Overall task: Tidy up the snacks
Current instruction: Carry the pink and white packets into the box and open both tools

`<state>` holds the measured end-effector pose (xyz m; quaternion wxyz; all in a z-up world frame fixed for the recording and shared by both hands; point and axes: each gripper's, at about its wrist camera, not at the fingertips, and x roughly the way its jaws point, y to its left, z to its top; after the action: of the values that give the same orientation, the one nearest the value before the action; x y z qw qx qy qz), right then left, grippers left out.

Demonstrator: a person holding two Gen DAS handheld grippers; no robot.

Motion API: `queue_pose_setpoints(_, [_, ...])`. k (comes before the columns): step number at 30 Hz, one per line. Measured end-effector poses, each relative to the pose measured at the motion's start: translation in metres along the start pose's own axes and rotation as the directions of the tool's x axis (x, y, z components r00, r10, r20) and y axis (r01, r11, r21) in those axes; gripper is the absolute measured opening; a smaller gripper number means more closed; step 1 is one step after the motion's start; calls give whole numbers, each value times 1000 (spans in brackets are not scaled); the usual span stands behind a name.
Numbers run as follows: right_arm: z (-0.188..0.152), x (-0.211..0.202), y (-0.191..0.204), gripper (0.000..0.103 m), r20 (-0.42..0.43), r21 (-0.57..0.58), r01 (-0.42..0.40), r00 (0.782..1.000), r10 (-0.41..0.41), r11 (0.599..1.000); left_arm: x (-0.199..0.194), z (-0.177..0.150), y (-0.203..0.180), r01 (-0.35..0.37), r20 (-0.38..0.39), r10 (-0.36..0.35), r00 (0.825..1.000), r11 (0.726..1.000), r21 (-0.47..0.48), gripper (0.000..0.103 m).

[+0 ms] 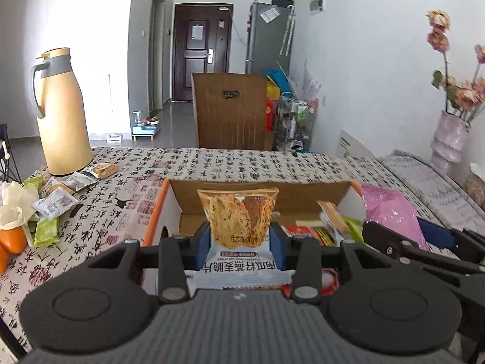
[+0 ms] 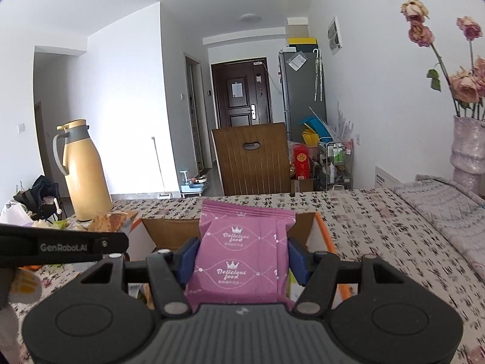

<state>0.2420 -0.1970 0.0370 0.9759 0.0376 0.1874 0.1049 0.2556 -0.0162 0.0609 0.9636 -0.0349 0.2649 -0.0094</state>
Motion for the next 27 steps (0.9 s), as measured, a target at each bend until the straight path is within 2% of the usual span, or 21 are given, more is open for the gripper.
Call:
queue_pose_setpoints(8, [-6, 40, 4, 61, -11, 0, 15, 1000, -15, 1000, 39, -5, 14, -60, 31, 60, 998, 998, -25, 41])
queue_pose_setpoints(14, [-16, 50, -1, 61, -45, 3, 13, 999, -13, 1000, 51, -13, 27, -37, -7, 37, 999, 998, -47, 45])
queue_pose_setpoints(16, [-17, 49, -2, 64, -50, 4, 14, 999, -14, 1000, 48, -14, 28, -40, 3, 40, 999, 998, -51, 54])
queue_pose_setpoints(17, [-17, 48, -2, 69, -49, 8, 12, 999, -11, 1000, 46, -13, 29, -37, 10, 38, 999, 998, -52, 68])
queue_pose_setpoints(18, [-17, 46, -3, 81, -47, 15, 10, 999, -9, 1000, 43, -13, 30, -39, 22, 40, 999, 998, -56, 77])
queue_pose_setpoints(19, [-17, 45, -5, 92, -39, 23, 11, 999, -10, 1000, 40, -12, 29, -48, 35, 50, 998, 997, -59, 93])
queue_pose_setpoints(20, [-16, 42, -6, 95, -28, 31, 15, 1000, -14, 999, 36, -12, 29, -61, 53, 65, 996, 996, -62, 103])
queue_pose_setpoints(22, [-14, 38, -8, 103, -15, 48, 15, 1000, -15, 999, 29, -9, 28, -62, 78, 67, 995, 996, -66, 103])
queue_pose_setpoints(27, [-7, 31, -12, 103, -5, 72, 23, 1000, -23, 997, 16, -3, 26, -60, 87, 65, 994, 996, -65, 103])
